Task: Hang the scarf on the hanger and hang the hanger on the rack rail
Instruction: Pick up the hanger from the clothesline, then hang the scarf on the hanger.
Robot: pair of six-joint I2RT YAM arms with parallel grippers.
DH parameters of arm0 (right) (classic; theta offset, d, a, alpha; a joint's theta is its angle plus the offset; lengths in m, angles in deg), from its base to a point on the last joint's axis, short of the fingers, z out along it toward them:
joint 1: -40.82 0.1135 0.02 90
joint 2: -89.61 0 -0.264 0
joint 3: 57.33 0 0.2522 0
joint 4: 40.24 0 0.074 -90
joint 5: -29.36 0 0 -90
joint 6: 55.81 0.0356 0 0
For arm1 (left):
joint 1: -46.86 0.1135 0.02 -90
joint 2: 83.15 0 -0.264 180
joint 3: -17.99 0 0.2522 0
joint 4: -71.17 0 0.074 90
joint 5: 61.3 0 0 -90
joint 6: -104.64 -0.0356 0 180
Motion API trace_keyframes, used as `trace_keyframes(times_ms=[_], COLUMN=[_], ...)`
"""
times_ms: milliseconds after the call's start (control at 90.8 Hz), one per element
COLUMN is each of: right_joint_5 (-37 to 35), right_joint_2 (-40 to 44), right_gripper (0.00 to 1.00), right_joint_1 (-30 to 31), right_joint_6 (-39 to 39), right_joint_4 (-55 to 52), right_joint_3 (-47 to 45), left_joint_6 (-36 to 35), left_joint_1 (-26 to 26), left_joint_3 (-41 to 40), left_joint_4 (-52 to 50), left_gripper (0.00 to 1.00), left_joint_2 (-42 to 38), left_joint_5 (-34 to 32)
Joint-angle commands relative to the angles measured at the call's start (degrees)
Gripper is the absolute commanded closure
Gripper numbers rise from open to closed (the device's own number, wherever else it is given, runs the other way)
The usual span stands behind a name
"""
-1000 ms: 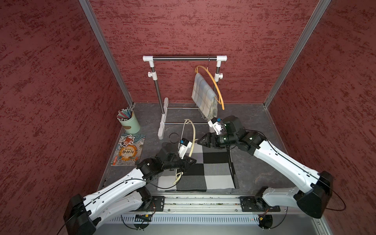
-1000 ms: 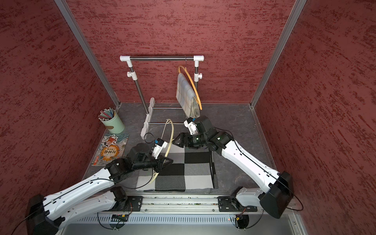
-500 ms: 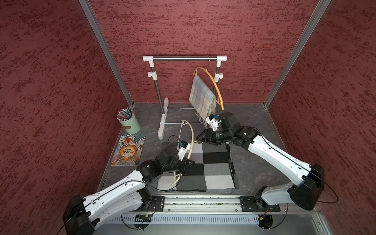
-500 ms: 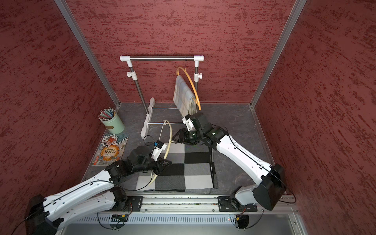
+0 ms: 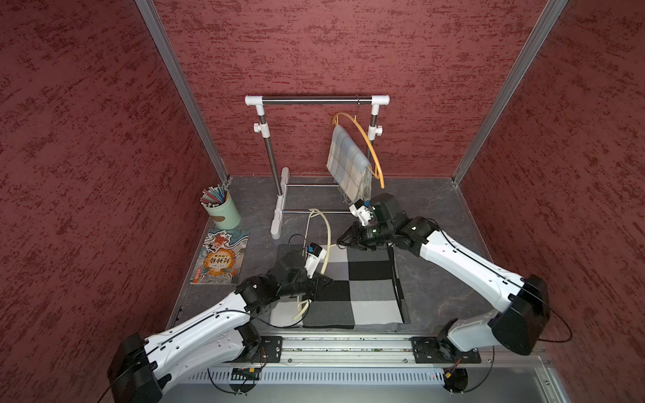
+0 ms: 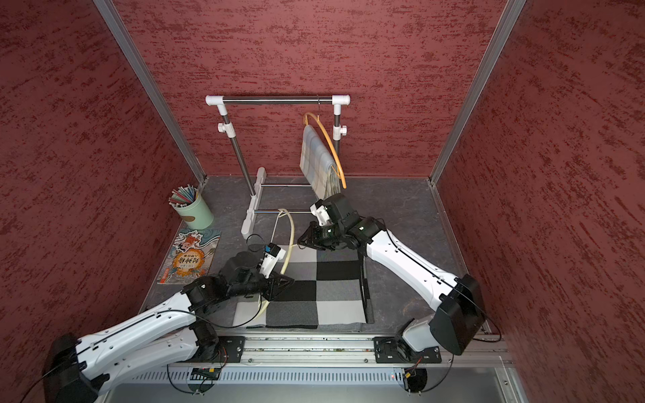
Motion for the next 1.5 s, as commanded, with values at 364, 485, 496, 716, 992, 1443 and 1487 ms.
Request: trace_keyframes(times_ms=[364, 485, 496, 716, 992, 1443, 1487], right_joint_5=[2.18, 2.03, 1.97, 1.63, 3.51, 3.26, 3.04], right_joint_2=[-2.30, -2.20, -2.17, -0.07, 2.91, 0.56, 0.63], right_gripper=[0.98, 1.00, 1.00, 1.00, 1.00, 1.00, 1.00], right_joint_1=[0.88, 0.86, 0.87, 0.76, 0.75, 0.79, 0.77], right_joint_6=[0.35, 0.17, 0.20, -1.20, 0.67, -0.62, -0.90], right_joint_4=[1.33, 1.51, 1.56, 1.96, 7.25, 9.57, 9.30], right_joint_3=[-1.14, -1.19, -1.22, -4.81, -13.49, -16.96, -17.17], left_joint_6=[-0.45, -0.77, -0.70, 5.36, 20.56, 24.31, 24.49], left_joint_1=[-0.37, -0.38, -0.37, 0.54, 23.60, 28.11, 28.18], left_joint_3=[1.07, 2.18, 2.24, 8.45, 7.58, -4.02, -5.15], left_joint_4=[3.10, 2.75, 2.53, -10.07, -31.32, -21.84, -19.68], left_gripper=[1.00, 0.96, 0.90, 0.00, 0.00, 0.04, 0.07], left_joint_2=[1.03, 1.77, 1.89, 0.58, -3.39, 13.79, 15.80], left_joint_5=[-0.94, -0.42, -0.46, -8.02, -8.56, -11.28, -9.77])
